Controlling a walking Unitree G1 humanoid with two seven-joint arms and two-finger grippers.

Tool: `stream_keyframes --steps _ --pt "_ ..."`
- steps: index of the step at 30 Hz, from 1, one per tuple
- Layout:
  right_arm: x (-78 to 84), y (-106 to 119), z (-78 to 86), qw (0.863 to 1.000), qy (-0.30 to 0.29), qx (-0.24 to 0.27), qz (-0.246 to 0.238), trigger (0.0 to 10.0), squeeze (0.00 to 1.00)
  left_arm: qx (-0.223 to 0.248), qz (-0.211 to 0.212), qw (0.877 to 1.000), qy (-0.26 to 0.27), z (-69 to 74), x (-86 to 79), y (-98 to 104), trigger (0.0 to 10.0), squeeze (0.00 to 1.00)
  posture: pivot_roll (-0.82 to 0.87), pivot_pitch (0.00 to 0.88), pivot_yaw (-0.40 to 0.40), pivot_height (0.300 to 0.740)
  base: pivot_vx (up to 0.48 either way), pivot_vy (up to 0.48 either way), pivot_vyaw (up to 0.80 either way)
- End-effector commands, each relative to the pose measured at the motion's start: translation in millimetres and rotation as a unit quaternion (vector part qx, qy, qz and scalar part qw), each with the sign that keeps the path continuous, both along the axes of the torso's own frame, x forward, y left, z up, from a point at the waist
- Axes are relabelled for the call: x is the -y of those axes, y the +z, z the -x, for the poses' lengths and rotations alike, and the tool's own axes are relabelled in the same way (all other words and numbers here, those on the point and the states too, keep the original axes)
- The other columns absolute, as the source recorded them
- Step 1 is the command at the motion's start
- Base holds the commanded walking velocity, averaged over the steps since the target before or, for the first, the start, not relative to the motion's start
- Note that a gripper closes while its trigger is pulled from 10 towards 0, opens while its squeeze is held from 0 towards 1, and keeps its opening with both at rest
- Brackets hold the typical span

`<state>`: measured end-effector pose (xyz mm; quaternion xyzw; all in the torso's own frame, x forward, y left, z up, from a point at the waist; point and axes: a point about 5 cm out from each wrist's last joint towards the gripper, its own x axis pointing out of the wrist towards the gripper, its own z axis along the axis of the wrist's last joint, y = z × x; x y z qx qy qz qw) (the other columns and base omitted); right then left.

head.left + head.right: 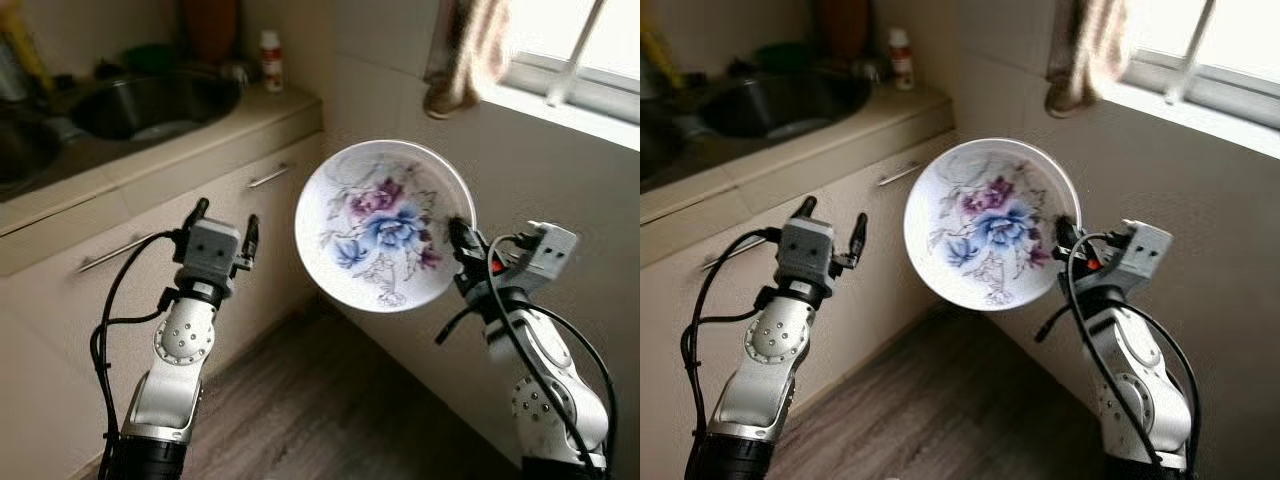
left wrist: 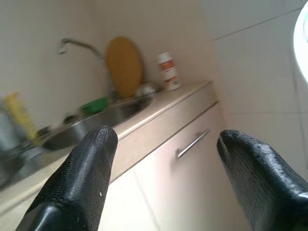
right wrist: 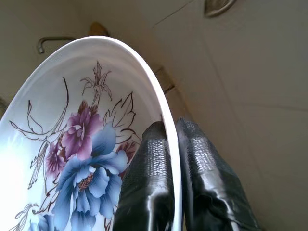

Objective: Kitchen organization

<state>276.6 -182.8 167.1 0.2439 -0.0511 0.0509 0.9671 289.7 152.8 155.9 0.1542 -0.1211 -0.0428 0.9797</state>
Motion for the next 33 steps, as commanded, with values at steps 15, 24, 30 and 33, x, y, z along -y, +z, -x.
stream_keyframes --steps 15,24,30,33 --pt "8.6 11.5 -2.2 0.999 -0.030 0.030 -0.007 0.0 0.00 0.019 0.012 1.000 -0.017 -0.5 7.0 7.9 10.0 0.00 0.00 0.000 -0.016 0.740 0.105 0.000 0.11" --pt "1.6 12.1 -1.6 0.999 -0.011 0.035 0.018 0.0 0.00 0.021 0.014 0.999 -0.021 -1.4 8.3 8.8 10.0 0.00 0.00 0.000 -0.016 0.740 0.297 0.000 0.71" --pt "3.6 13.4 -2.6 0.999 -0.018 0.039 0.013 0.0 0.00 0.024 0.014 0.999 -0.025 -1.4 10.3 9.4 10.0 0.00 0.00 0.000 -0.017 0.740 0.314 0.000 0.80" --pt "3.8 13.8 -2.9 0.999 -0.019 0.040 0.011 0.0 0.00 0.025 0.014 0.999 -0.026 -1.5 10.7 9.9 10.0 0.00 0.00 0.000 -0.017 0.740 0.315 0.000 0.53"
